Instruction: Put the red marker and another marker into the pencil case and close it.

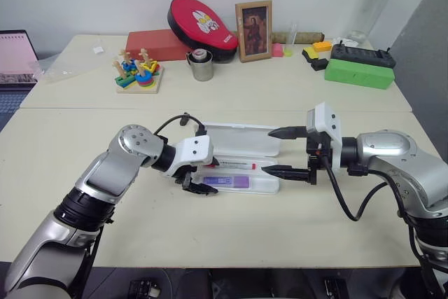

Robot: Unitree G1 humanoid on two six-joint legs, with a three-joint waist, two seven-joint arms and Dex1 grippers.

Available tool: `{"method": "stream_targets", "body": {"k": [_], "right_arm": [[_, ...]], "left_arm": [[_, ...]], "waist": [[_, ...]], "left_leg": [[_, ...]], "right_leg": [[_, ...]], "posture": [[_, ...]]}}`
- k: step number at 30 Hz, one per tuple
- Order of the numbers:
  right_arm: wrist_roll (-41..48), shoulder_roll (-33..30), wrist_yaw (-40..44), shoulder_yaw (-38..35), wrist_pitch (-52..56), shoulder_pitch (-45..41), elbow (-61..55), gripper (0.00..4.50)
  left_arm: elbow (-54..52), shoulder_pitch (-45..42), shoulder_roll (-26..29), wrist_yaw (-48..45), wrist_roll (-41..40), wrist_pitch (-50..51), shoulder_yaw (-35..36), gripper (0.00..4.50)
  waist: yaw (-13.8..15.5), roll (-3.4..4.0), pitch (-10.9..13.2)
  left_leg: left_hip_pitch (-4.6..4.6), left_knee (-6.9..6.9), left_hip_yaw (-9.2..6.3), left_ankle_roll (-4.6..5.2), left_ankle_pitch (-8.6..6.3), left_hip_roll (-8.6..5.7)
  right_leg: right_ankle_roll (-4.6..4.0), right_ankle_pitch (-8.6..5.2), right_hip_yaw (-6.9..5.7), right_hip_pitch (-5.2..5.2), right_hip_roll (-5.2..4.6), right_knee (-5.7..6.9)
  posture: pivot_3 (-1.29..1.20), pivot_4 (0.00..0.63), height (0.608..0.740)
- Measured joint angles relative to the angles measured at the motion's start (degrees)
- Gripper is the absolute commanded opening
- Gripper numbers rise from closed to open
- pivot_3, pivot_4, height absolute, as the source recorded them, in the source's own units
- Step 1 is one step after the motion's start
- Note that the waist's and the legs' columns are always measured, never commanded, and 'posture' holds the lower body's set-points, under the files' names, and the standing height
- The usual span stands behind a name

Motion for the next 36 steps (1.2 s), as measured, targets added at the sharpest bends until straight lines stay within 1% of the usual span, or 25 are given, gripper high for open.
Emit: {"method": "stream_targets", "body": {"k": [3,4,5,6,7,8,9,10,12,16,19,20,24,26,28,34,36], "right_arm": [[0.35,0.59,-0.01,-0.19,0.02,-0.14,0.0,4.5],[1.42,2.06,-0.29,-0.69,-0.01,-0.81,0.01,4.5],[1.78,2.41,-0.41,-0.91,-0.04,-0.99,0.01,4.5],[2.8,3.53,-1.05,-1.96,-0.14,-1.67,0.05,4.5],[4.06,5.54,-2.48,-3.85,-0.24,-3.23,0.64,4.5],[4.73,6.7,-3.47,-5.01,-0.29,-4.61,1.17,4.5],[5.01,8.14,-5.29,-6.35,-0.49,-7.7,2.45,4.5],[5.0,8.58,-5.96,-6.88,-0.59,-8.82,3.05,4.5],[4.07,9.18,-7.97,-7.71,-1.78,-11.16,4.76,4.5],[0.28,11.74,-10.4,-5.61,-3.4,-12.87,9.96,4.5],[-1.72,13.14,-10.97,-4.23,-4.82,-13.78,12.08,4.5],[-2.45,13.57,-10.88,-3.6,-5.48,-14.01,12.29,4.5],[-3.31,14.28,-10.64,-2.28,-6.59,-14.91,13.18,4.5],[-4.01,14.73,-10.42,-1.86,-6.98,-14.97,13.31,4.5],[-4.47,14.87,-10.12,-1.67,-7.02,-14.97,13.36,4.5],[-4.49,15.41,-9.76,-1.67,-6.97,-14.96,12.72,4.5],[-4.48,15.43,-9.67,-1.67,-6.93,-14.95,12.29,4.5]], "left_arm": [[-2.35,-3.54,-4.31,4.57,-6.97,7.61,7.07,4.43],[-2.7,-7.33,-6.73,8.94,-10.04,11.48,12.06,4.43],[-2.7,-8.1,-7.11,9.91,-10.57,12.19,13.06,4.43],[-2.59,-10.33,-8.22,13.29,-11.54,14.2,15.99,4.43],[-1.85,-12.52,-9.68,17.96,-11.84,15.92,19.14,4.43],[-1.08,-13.55,-10.32,20.82,-11.68,16.59,20.77,4.43],[1.05,-14.66,-11.14,26.49,-10.59,16.83,23.07,4.43],[2.15,-14.92,-11.39,28.66,-9.99,16.83,24.0,4.43],[6.24,-14.49,-11.27,36.07,-7.34,17.26,26.72,4.43],[10.32,-10.65,-10.49,43.03,-3.64,17.6,27.52,4.43],[15.81,-7.95,-11.77,46.61,-1.9,16.46,27.25,4.43],[19.13,-7.13,-12.48,47.72,-1.27,15.64,26.69,4.43],[26.91,-6.89,-14.27,48.05,0.4,9.92,24.36,4.43],[32.78,-6.9,-16.45,48.05,1.03,6.29,22.76,4.43],[36.13,-7.18,-17.06,47.36,1.14,5.04,21.74,4.43],[41.89,-8.84,-17.99,46.65,2.01,1.35,21.0,4.43],[42.99,-9.18,-18.46,46.65,2.18,0.04,20.98,4.09]], "waist": [[0.08,-0.03,0.0],[0.07,-0.04,0.0],[0.07,-0.04,0.0],[-0.07,-0.03,0.0],[-0.33,-0.03,0.0],[-0.48,-0.02,0.0],[-0.79,-0.01,-0.01],[-0.9,-0.01,-0.01],[-1.14,-0.03,-0.02],[-1.43,-0.04,-0.02],[-1.41,-0.04,-0.03],[-1.34,-0.04,-0.03],[-1.1,-0.04,-0.03],[-1.1,-0.05,-0.03],[-1.27,-0.04,-0.03],[-1.37,-0.04,-0.03],[-1.35,-0.04,-0.03]], "left_leg": [[-0.01,0.08,-0.07,0.0,0.0,0.0],[0.0,0.1,-0.09,0.0,0.0,0.0],[0.0,0.1,-0.08,0.0,0.0,0.0],[0.03,0.1,-0.06,0.0,0.0,0.0],[0.05,0.1,-0.07,0.0,0.01,0.0],[0.07,0.1,-0.06,0.0,0.01,0.0],[0.15,0.08,-0.07,-0.01,0.01,0.0],[0.19,0.07,-0.07,-0.01,0.01,0.0],[0.22,0.01,-0.07,-0.01,0.01,0.0],[0.18,-0.02,-0.04,-0.03,0.03,0.0],[0.15,-0.02,-0.06,-0.03,0.03,0.0],[0.14,-0.01,-0.06,-0.03,0.03,-0.01],[0.12,0.01,-0.06,-0.09,0.06,-0.01],[0.1,0.01,-0.06,-0.14,0.09,-0.02],[0.1,-0.01,-0.06,-0.14,0.09,-0.02],[0.1,0.0,-0.06,-0.14,0.09,-0.02],[0.11,0.02,-0.06,-0.14,0.09,-0.02]], "right_leg": [[0.01,0.0,-0.07,0.03,0.0,0.02],[0.02,0.0,-0.09,0.06,0.0,0.02],[0.02,0.0,-0.09,0.07,0.0,0.02],[0.02,0.01,-0.06,0.09,0.0,0.02],[0.03,0.01,-0.07,0.1,0.0,0.03],[0.03,0.01,-0.05,0.1,0.0,0.04],[0.02,0.01,-0.05,0.16,0.0,0.05],[0.02,0.01,-0.05,0.17,0.0,0.05],[0.02,0.01,-0.05,0.2,0.0,0.03],[0.01,0.02,-0.02,0.12,0.0,0.02],[0.0,0.02,-0.04,0.1,0.0,0.04],[0.01,0.02,-0.04,0.11,0.0,0.04],[0.0,0.02,-0.06,0.12,0.0,0.04],[0.0,0.03,-0.06,0.09,0.0,0.04],[0.0,0.02,-0.06,0.06,0.0,0.04],[0.0,0.02,-0.05,0.07,0.0,0.09],[0.0,0.03,-0.05,0.08,0.0,0.13]], "posture": [[0.0,0.15,0.74],[0.0,0.15,0.74],[0.0,0.15,0.74],[0.0,0.15,0.74],[0.0,0.15,0.74],[0.0,0.15,0.74],[0.0,0.15,0.74],[0.0,0.15,0.74],[0.0,0.15,0.74],[0.0,0.15,0.74],[0.0,0.15,0.74],[0.0,0.15,0.74],[0.0,0.15,0.74],[0.0,0.15,0.74],[0.0,0.15,0.74],[0.0,0.15,0.74],[0.0,0.15,0.74]]}}
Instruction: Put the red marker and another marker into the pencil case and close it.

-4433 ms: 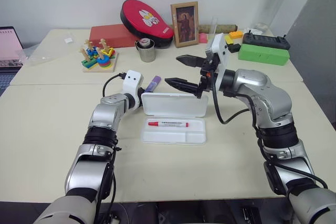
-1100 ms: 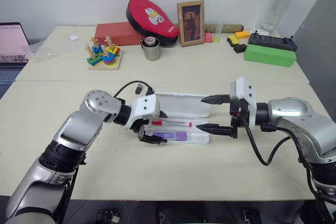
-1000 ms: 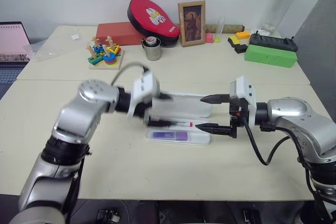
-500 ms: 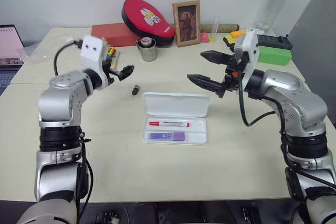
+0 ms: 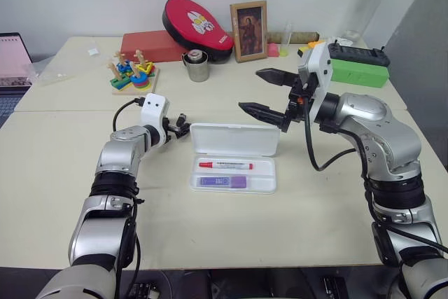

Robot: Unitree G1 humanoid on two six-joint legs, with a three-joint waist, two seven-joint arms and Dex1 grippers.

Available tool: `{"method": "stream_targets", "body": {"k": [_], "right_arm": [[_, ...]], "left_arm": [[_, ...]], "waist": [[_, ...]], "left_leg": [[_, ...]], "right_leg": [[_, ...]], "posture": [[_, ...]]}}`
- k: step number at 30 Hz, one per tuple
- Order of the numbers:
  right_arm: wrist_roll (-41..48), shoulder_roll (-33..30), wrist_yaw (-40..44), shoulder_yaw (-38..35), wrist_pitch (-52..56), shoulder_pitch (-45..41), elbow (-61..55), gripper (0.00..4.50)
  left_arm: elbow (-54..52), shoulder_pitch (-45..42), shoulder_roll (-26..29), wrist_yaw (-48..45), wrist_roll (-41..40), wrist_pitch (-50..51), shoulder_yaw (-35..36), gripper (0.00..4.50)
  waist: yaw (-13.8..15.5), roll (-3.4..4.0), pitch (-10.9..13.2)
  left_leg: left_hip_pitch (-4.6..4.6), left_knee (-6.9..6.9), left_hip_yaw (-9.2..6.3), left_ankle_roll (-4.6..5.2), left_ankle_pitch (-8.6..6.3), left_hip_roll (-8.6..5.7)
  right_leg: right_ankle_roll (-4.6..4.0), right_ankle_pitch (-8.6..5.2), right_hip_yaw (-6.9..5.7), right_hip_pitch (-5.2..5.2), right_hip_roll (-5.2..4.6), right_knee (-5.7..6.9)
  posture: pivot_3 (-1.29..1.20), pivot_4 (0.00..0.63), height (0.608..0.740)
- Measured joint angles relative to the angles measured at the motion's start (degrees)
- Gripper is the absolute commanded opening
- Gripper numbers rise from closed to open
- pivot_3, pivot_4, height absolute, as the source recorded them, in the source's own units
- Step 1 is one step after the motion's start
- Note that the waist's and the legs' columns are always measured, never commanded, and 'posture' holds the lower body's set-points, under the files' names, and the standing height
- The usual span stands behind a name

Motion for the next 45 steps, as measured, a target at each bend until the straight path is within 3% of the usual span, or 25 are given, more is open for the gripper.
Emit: {"method": "stream_targets", "body": {"k": [18,29,33,36,40,45], "right_arm": [[0.03,0.11,1.28,0.0,0.3,0.01,-0.48,4.5],[3.43,-1.15,3.39,-2.27,1.71,0.27,-0.61,4.5],[11.79,-7.16,7.15,-9.25,5.57,2.06,-4.03,4.5],[15.78,-11.55,9.63,-13.46,6.97,5.68,-6.75,4.5],[16.42,-16.56,10.43,-16.61,8.01,12.25,-7.67,4.5],[16.96,-21.5,11.22,-18.3,8.06,18.9,-11.58,4.5]], "left_arm": [[1.37,-1.14,-1.96,-0.08,0.6,-0.78,0.09,0.54],[-1.7,-0.88,-2.14,0.01,-0.83,-3.66,1.41,0.4],[-13.36,-4.62,-1.74,-5.92,-11.53,0.83,6.29,0.4],[-26.07,-8.57,2.32,-13.43,-19.07,5.38,6.89,0.4],[-41.77,-6.24,6.79,-24.98,-25.35,12.07,-1.98,0.4],[-45.1,0.2,11.59,-33.99,-20.38,10.48,-17.04,0.4]], "waist": [[0.39,-0.01,-0.01],[0.48,-0.01,0.0],[1.25,-0.05,0.02],[1.32,-0.04,0.01],[1.43,0.17,-0.09],[0.98,0.18,-0.08]], "left_leg": [[0.0,0.03,-0.01,0.01,-0.01,-0.02],[-0.06,0.03,-0.01,-0.05,0.03,-0.02],[-0.31,0.01,-0.11,-0.06,0.03,-0.01],[-0.29,-0.03,-0.03,-0.06,0.03,-0.02],[-0.03,-0.02,0.13,0.1,-0.05,-0.01],[0.17,0.0,0.21,0.22,-0.02,-0.01]], "right_leg": [[0.0,0.0,0.0,0.02,0.0,0.02],[0.0,0.0,-0.01,-0.03,0.0,-0.02],[0.0,0.0,-0.14,-0.14,0.0,-0.17],[0.0,0.0,-0.07,-0.11,-0.01,-0.28],[0.01,-0.02,0.01,0.08,-0.04,-0.15],[0.02,-0.01,0.15,0.12,-0.02,-0.06]], "posture": [[0.0,0.15,0.74],[0.0,0.15,0.74],[0.0,0.15,0.74],[0.0,0.15,0.74],[0.0,0.15,0.74],[0.0,0.15,0.74]]}}
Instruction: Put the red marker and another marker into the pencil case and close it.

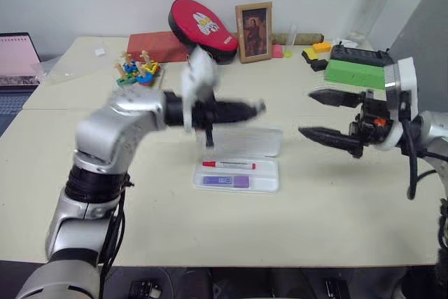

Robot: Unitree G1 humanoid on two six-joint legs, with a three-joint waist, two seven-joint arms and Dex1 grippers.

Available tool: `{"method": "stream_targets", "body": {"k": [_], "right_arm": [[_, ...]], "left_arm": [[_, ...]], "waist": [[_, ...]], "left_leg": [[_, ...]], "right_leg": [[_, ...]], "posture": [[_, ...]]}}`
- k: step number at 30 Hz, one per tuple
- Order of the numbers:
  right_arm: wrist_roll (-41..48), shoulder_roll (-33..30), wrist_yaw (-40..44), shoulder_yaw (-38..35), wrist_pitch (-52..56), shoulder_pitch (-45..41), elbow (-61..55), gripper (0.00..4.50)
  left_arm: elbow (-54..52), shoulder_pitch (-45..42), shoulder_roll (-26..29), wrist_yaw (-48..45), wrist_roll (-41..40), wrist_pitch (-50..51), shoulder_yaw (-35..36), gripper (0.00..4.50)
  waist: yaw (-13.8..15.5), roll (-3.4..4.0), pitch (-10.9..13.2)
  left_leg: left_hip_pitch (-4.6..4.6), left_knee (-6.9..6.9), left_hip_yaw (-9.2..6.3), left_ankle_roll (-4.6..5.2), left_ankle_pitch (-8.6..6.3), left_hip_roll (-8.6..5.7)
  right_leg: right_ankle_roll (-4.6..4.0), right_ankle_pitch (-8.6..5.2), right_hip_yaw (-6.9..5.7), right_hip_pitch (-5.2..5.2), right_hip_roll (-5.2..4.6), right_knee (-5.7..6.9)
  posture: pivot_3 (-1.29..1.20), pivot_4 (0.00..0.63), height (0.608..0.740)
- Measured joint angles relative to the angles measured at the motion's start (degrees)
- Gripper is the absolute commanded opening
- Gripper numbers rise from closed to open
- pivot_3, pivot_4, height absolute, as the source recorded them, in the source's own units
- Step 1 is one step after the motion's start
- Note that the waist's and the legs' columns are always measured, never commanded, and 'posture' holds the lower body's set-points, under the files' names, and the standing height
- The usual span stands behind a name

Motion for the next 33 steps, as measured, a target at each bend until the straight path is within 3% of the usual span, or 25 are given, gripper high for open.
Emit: {"method": "stream_targets", "body": {"k": [4,10,18,33], "right_arm": [[-1.96,-2.48,-0.46,1.41,-0.2,3.83,-2.58,4.5],[-6.01,-3.01,-3.84,6.41,-0.12,7.99,-7.01,4.5],[-8.08,-3.16,-6.61,8.58,0.37,10.63,-9.28,4.5],[-8.07,-2.52,-9.02,8.75,1.03,10.65,-9.76,4.5]], "left_arm": [[4.02,0.49,1.09,-3.16,6.95,-6.93,-5.88,0.4],[10.6,0.4,-4.03,-5.97,11.17,-10.96,-10.54,0.4],[13.6,0.4,-9.08,-6.64,13.91,-11.5,-13.08,0.4],[15.88,0.51,-10.59,-8.06,17.56,-12.94,-14.8,0.4]], "waist": [[0.53,0.01,-0.01],[0.82,-0.03,0.02],[0.68,-0.03,0.01],[0.75,-0.03,0.02]], "left_leg": [[-0.01,0.03,0.02,0.02,0.01,0.0],[-0.26,0.09,0.01,0.02,0.02,0.0],[-0.24,0.1,0.0,0.03,0.02,0.0],[-0.24,0.1,-0.01,0.02,0.02,0.0]], "right_leg": [[0.06,0.02,0.0,0.08,0.0,-0.11],[0.06,0.03,-0.03,-0.07,0.0,-0.18],[0.06,0.03,-0.04,-0.06,0.0,-0.14],[0.06,0.03,-0.05,-0.05,0.0,-0.15]], "posture": [[0.0,0.15,0.74],[0.0,0.15,0.74],[0.0,0.15,0.74],[0.0,0.15,0.74]]}}
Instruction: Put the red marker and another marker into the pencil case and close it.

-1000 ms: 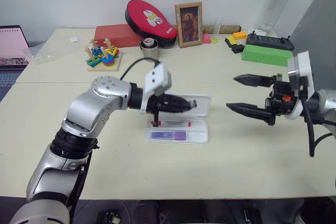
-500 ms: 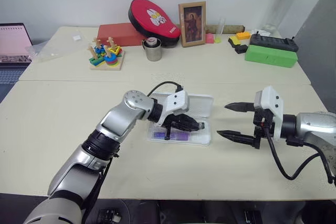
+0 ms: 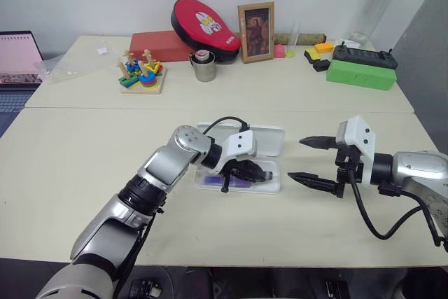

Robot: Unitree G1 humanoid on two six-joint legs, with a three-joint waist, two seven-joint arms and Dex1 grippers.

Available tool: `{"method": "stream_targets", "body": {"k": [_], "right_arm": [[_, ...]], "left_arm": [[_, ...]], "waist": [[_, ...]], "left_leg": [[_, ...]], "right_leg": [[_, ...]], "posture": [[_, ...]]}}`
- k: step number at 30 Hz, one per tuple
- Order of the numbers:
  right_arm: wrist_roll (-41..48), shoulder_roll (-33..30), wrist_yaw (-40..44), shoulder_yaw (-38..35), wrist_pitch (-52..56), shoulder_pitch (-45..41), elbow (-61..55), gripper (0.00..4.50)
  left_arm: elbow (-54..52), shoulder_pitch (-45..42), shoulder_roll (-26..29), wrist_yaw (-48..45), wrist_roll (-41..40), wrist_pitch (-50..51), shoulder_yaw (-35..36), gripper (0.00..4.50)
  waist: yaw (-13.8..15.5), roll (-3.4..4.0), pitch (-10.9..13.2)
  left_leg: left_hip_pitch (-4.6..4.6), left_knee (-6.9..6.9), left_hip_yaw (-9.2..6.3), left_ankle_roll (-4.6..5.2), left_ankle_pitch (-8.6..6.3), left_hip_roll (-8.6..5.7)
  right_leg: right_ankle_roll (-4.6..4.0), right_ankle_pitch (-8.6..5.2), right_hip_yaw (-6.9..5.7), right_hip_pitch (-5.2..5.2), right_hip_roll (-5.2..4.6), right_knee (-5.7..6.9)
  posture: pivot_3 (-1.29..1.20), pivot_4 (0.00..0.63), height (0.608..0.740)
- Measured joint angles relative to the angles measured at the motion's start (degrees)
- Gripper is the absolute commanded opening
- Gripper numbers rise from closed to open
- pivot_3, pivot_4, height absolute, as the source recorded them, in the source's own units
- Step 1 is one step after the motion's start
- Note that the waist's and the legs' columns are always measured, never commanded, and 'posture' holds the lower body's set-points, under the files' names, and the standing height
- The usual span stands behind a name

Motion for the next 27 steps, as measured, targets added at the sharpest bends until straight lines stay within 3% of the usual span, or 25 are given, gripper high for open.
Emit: {"method": "stream_targets", "body": {"k": [7,9,24,27], "right_arm": [[0.02,0.13,-0.49,0.15,0.02,0.01,0.0,4.5],[0.02,0.13,-0.65,0.15,0.03,0.04,0.0,4.5],[0.83,0.21,-0.96,0.0,0.12,0.26,-0.03,4.5],[4.11,4.23,-1.61,-0.63,0.22,-4.36,0.58,4.5]], "left_arm": [[0.8,0.0,-0.77,-0.02,0.46,-0.03,0.0,0.4],[1.43,0.0,-0.84,-0.03,0.61,-0.03,0.0,1.1],[1.72,-0.01,-3.4,0.65,0.28,0.55,1.2,3.75],[-0.62,0.29,-4.36,4.06,-1.46,4.21,4.82,4.28]], "waist": [[0.0,0.0,0.0],[-0.01,0.0,0.0],[0.0,0.0,0.0],[-0.52,-0.03,0.04]], "left_leg": [[0.0,0.0,0.0,0.0,0.0,0.0],[0.0,0.0,0.0,0.0,0.0,0.0],[0.0,0.01,0.0,0.0,0.0,0.0],[0.01,0.02,-0.01,0.0,0.01,0.0]], "right_leg": [[0.0,0.0,0.0,0.0,0.0,0.0],[0.0,0.0,0.0,0.0,0.0,0.0],[0.0,0.0,0.0,0.01,0.0,0.0],[0.0,0.0,0.01,-0.02,0.0,0.05]], "posture": [[0.0,0.15,0.74],[0.0,0.15,0.74],[0.0,0.15,0.74],[0.0,0.15,0.74]]}}
